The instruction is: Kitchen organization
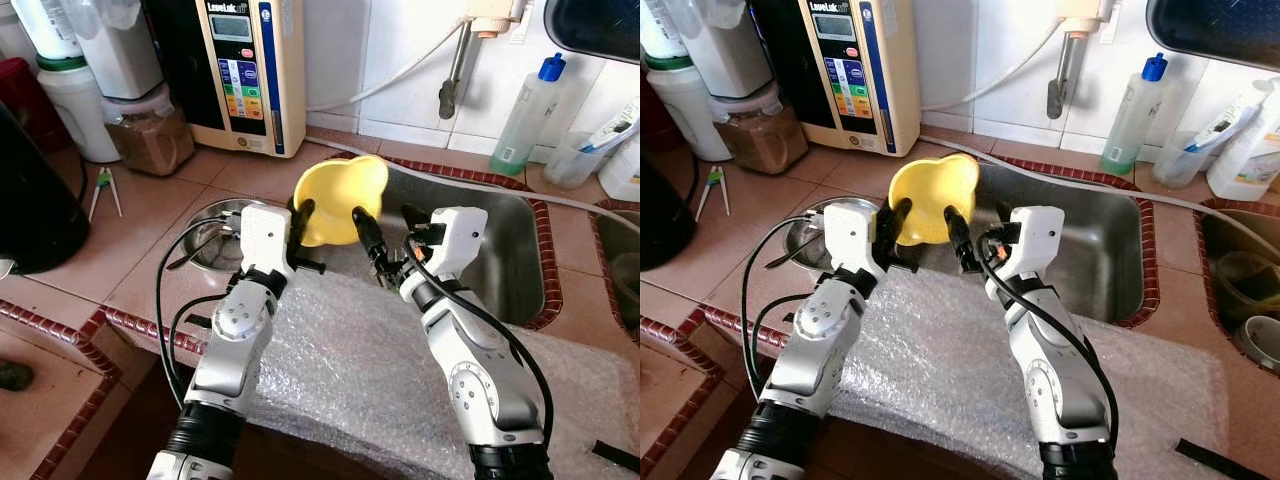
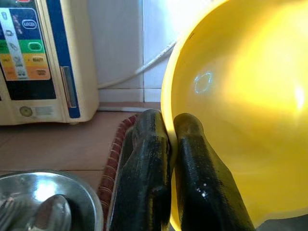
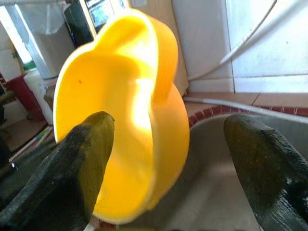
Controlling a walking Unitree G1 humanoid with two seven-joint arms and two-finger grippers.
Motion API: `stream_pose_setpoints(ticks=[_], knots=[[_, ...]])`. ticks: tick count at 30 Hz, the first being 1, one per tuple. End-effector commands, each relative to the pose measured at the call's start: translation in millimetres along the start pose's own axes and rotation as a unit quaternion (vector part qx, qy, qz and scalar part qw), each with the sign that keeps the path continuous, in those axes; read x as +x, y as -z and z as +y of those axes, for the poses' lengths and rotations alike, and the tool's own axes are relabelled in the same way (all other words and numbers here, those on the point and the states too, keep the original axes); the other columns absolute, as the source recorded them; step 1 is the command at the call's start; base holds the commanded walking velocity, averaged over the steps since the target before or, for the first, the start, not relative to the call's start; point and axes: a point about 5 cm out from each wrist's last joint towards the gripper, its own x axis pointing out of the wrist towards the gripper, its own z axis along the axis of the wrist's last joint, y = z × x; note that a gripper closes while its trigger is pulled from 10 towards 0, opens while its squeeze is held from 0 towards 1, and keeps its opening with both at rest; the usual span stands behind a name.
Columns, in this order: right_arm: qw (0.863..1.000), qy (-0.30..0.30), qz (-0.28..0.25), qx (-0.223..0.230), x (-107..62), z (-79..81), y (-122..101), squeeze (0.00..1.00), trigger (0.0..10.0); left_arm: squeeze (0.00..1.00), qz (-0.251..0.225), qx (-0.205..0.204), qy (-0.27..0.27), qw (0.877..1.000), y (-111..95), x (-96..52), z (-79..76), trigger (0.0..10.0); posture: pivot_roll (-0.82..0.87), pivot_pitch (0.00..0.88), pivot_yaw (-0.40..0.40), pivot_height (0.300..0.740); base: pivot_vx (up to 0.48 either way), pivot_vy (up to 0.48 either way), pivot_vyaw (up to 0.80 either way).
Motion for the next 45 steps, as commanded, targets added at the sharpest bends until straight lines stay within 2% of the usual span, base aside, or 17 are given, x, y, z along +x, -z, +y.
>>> stream_pose_setpoints(ticks=[1, 4, 13, 19, 26, 29, 30, 31, 32, 33, 34, 35, 38, 39, 40, 42, 45], knots=[[1.0, 0.02, 0.004, -0.001, 0.7, -7.0, 1.7, 0.0, 0.0, 0.0, -0.006, -0.003, 0.001, 1.0, -0.5, -0.7, 1.4, 0.0, -0.18, 0.006, 0.074, 0.74, 0.0, 0.0, 0.0], [0.998, 0.057, 0.021, -0.013, 0.9, -16.5, 7.4, 0.0, 0.0, 0.0, -0.01, -0.001, 0.009, 1.0, -2.1, -0.4, 0.4, 0.0, -0.18, 0.004, 0.077, 0.74, 0.0, 0.0, 0.0], [0.995, 0.083, 0.048, -0.02, 3.1, -20.4, 16.9, 0.0, 0.0, 0.0, -0.014, 0.0, 0.014, 1.0, -3.1, 0.5, 0.2, 0.0, -0.18, 0.005, 0.082, 0.74, 0.0, 0.0, 0.0], [0.996, 0.07, 0.053, 0.013, 6.4, -15.3, 16.4, 0.0, 0.0, 0.0, -0.012, 0.0, 0.018, 1.0, -1.2, 0.1, -2.0, 0.0, -0.18, 0.012, 0.081, 0.74, 0.0, 0.0, 0.0], [0.993, 0.071, 0.082, 0.035, 3.6, -18.2, 24.1, 0.0, 0.0, 0.0, -0.009, -0.003, 0.018, 1.0, 0.1, -0.1, -3.1, 0.1, -0.18, 0.014, 0.082, 0.74, 0.0, 0.0, 0.0], [0.993, 0.071, 0.085, 0.04, 2.6, -17.8, 25.7, 0.0, 0.0, 0.0, -0.008, -0.004, 0.019, 1.0, 0.6, -0.4, -3.3, 0.7, -0.18, 0.015, 0.083, 0.74, 0.0, 0.0, 0.0], [0.993, 0.074, 0.087, 0.04, 2.2, -17.8, 26.1, 0.0, 0.0, 0.0, -0.006, -0.004, 0.02, 1.0, 1.2, -0.7, -3.7, 1.4, -0.18, 0.015, 0.083, 0.74, 0.0, 0.0, 0.0], [0.992, 0.078, 0.091, 0.036, 1.8, -18.4, 27.0, 0.0, 0.0, 0.0, -0.003, -0.004, 0.022, 1.0, 2.1, -1.0, -4.3, 3.4, -0.18, 0.016, 0.084, 0.74, 0.0, 0.0, 0.0], [0.992, 0.081, 0.094, 0.035, 1.7, -18.7, 27.6, 0.0, 0.0, 0.0, -0.002, -0.004, 0.023, 1.0, 2.5, -1.1, -4.5, 3.4, -0.18, 0.016, 0.084, 0.74, 0.0, 0.0, 0.0], [0.99, 0.088, 0.103, 0.028, 1.0, -20.6, 29.8, 0.0, 0.0, 0.0, -0.001, -0.003, 0.024, 1.0, 2.9, -1.1, -5.2, 5.4, -0.19, 0.018, 0.085, 0.74, 0.0, 0.0, 0.0], [0.99, 0.09, 0.107, 0.025, 0.7, -21.3, 30.4, 0.0, 0.0, 0.0, -0.001, -0.002, 0.024, 1.0, 2.9, -1.1, -5.3, 5.4, -0.19, 0.018, 0.085, 0.74, 0.0, 0.0, 0.0], [0.989, 0.095, 0.109, 0.023, 0.3, -22.5, 31.1, 0.0, 0.0, 0.0, 0.0, -0.002, 0.024, 1.0, 3.2, -1.2, -5.6, 9.5, -0.19, 0.018, 0.085, 0.74, 0.0, 0.0, 0.0], [0.988, 0.104, 0.111, 0.024, -1.1, -25.3, 31.5, 0.0, 0.0, 0.0, 0.004, -0.006, 0.028, 1.0, 4.5, -1.4, -6.9, 10.0, -0.19, 0.022, 0.083, 0.74, 0.0, 0.0, 0.0], [0.987, 0.111, 0.113, 0.019, -2.2, -27.9, 31.9, 0.0, 0.0, 0.04, 0.009, -0.014, 0.037, 0.999, 6.3, -1.9, -8.9, 10.0, -0.19, 0.022, 0.083, 0.74, 0.0, 0.0, 0.0], [0.987, 0.116, 0.113, 0.017, -2.8, -29.5, 31.6, 0.0, 0.0, 1.0, 0.016, -0.022, 0.045, 0.999, 8.1, -2.4, -10.8, 10.0, -0.19, 0.026, 0.081, 0.74, 0.0, 0.0, 0.0], [0.985, 0.13, 0.111, 0.008, -3.8, -33.8, 29.8, 0.0, 0.0, 1.0, 0.035, -0.04, 0.073, 0.996, 13.4, -4.0, -17.4, 10.0, -0.19, 0.027, 0.081, 0.74, 0.0, 0.0, 0.0], [0.984, 0.146, 0.103, -0.002, -4.6, -37.8, 27.0, 0.0, 0.0, 1.0, 0.043, -0.042, 0.087, 0.994, 15.8, -5.2, -21.0, 10.0, -0.2, 0.029, 0.081, 0.74, 0.0, 0.0, 0.0]])
